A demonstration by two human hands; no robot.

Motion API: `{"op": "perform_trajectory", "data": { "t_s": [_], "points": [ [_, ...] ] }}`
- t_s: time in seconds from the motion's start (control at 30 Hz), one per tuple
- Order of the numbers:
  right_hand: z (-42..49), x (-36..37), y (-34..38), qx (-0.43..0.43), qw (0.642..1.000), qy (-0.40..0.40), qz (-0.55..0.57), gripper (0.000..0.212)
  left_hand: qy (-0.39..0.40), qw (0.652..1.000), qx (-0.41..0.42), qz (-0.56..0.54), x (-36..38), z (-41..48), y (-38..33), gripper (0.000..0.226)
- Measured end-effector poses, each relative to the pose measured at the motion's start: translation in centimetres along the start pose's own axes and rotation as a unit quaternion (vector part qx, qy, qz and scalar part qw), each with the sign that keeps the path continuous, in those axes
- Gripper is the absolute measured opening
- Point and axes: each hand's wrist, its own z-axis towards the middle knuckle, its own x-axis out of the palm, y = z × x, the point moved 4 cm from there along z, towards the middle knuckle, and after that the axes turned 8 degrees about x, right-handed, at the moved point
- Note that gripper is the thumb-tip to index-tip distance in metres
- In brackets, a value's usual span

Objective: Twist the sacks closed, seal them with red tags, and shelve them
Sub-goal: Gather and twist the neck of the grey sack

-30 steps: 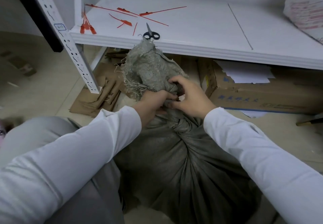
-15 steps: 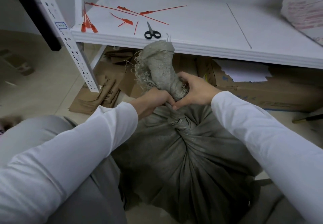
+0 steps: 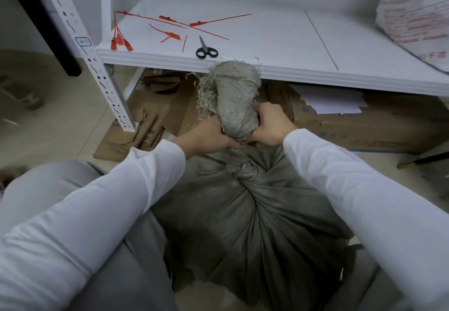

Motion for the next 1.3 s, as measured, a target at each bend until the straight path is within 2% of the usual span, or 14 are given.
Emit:
{"op": "perform_trajectory", "data": {
  "t_s": [0.13,0.2,0.3,0.37,0.43,0.57,0.67,0.77,0.83,0.93,1.0,1.1,1.17,1.3],
  "points": [
    [0.0,1.6,-0.1,-0.006,0.996,-0.069,-0.051,0.018,0.007,0.965,-0.019,0.263,-2.1,-0.7,0.4,0.092],
    [0.4,2.2,-0.3,0.017,0.995,-0.083,-0.057,0.016,-0.087,0.922,0.002,0.376,-4.0,-1.7,-1.0,0.108],
    [1.3,2.9,0.4,0.012,0.991,-0.090,-0.100,0.014,-0.212,0.792,0.273,0.503,-3.8,-3.6,-5.1,0.088],
    [1.6,3.7,1.3,-0.025,0.980,-0.076,-0.183,0.037,-0.138,0.742,0.418,0.506,-2.0,-4.2,-6.1,0.076],
    [1.2,4.6,2.6,-0.080,0.955,-0.059,-0.280,0.044,-0.057,0.754,0.425,0.498,-1.5,-3.7,-5.2,0.086],
    [-1.3,5.1,4.4,-0.132,0.950,-0.095,-0.265,0.040,0.072,0.875,0.264,0.400,-2.7,-2.3,-2.3,0.135],
    [-2.5,6.0,5.4,-0.163,0.911,-0.083,-0.370,0.021,0.158,0.939,0.137,0.272,-2.5,-1.7,-0.6,0.142],
    [-3.4,7.2,5.7,-0.204,0.873,-0.072,-0.438,0.024,0.216,0.953,0.007,0.214,-2.0,-1.6,1.0,0.132],
    [-3.4,7.2,5.0,-0.210,0.882,-0.076,-0.414,0.028,0.212,0.947,-0.011,0.241,-1.8,-1.6,1.5,0.100],
    [-2.5,5.4,3.3,-0.168,0.958,-0.062,-0.225,0.026,0.115,0.905,0.039,0.407,-1.9,-1.3,1.6,0.046],
    [-1.8,3.9,2.1,-0.121,0.993,-0.006,0.005,0.031,0.041,0.868,0.077,0.489,-1.9,-1.4,1.4,0.030],
    [-0.5,1.5,-0.1,-0.038,0.974,-0.039,0.221,0.041,0.001,0.822,0.147,0.550,-1.5,-1.7,0.4,0.025],
    [0.4,1.0,-2.1,0.025,0.966,-0.026,0.255,0.055,0.004,0.798,0.188,0.572,-0.9,-2.1,-0.3,0.036],
    [0.6,3.0,-4.2,0.087,0.974,0.161,0.131,0.080,-0.080,0.715,0.337,0.608,-0.1,-3.5,-2.2,0.031]
  ]
}}
